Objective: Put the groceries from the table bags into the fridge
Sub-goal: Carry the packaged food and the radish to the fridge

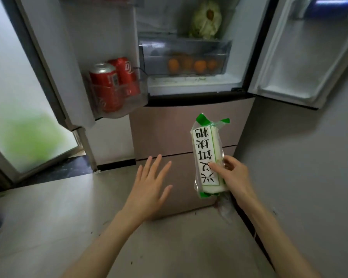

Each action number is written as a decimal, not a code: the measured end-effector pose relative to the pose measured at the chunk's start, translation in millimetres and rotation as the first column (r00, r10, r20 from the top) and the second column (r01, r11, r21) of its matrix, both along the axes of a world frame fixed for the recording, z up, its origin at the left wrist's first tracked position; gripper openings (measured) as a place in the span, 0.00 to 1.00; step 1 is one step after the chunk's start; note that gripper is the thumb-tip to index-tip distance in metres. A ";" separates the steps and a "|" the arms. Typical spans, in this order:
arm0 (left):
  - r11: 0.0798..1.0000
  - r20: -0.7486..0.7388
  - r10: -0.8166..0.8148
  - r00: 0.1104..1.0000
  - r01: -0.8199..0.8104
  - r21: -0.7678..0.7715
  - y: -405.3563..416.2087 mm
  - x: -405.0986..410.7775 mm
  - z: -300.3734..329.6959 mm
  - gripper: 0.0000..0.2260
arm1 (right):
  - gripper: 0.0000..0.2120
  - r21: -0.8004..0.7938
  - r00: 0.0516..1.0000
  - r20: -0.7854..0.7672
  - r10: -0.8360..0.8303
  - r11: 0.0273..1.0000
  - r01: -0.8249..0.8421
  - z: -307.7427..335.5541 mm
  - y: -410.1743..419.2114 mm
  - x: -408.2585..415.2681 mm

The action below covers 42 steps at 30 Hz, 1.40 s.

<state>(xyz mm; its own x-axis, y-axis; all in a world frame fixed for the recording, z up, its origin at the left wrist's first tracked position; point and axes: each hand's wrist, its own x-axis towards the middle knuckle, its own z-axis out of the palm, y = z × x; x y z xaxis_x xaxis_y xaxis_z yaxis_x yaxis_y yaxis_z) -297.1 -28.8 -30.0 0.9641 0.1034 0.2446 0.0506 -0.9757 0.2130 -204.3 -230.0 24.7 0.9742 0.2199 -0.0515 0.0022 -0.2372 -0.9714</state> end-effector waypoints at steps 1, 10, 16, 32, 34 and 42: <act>1.000 0.016 0.003 1.000 -0.003 0.001 -1.6 23.3 2.4 0.28 | 0.16 -0.006 1.000 0.025 0.012 1.000 -0.011 5.0 0.2 23.9; 0.989 0.168 0.148 0.975 -0.143 -0.039 -6.7 221.3 59.5 0.27 | 0.17 -0.110 0.932 0.331 0.149 0.987 -0.119 86.2 8.5 227.9; 0.962 0.239 0.270 0.933 -0.250 -0.111 18.8 327.6 121.7 0.27 | 0.21 -0.191 0.823 0.553 0.132 0.981 -0.028 130.6 45.9 330.4; 0.931 0.341 0.357 0.869 -0.362 -0.054 167.2 526.5 220.4 0.25 | 0.20 -0.338 0.386 0.892 0.235 0.914 0.225 227.6 213.3 547.9; 0.925 0.365 0.363 0.857 -0.378 -0.033 179.5 540.6 219.5 0.23 | 0.20 -0.389 0.349 0.890 0.293 0.888 0.246 236.2 235.1 566.3; 0.916 0.487 0.304 0.819 -0.391 0.086 197.2 561.2 201.0 0.21 | 0.14 -0.625 0.263 0.780 0.568 0.713 0.316 237.0 302.9 608.7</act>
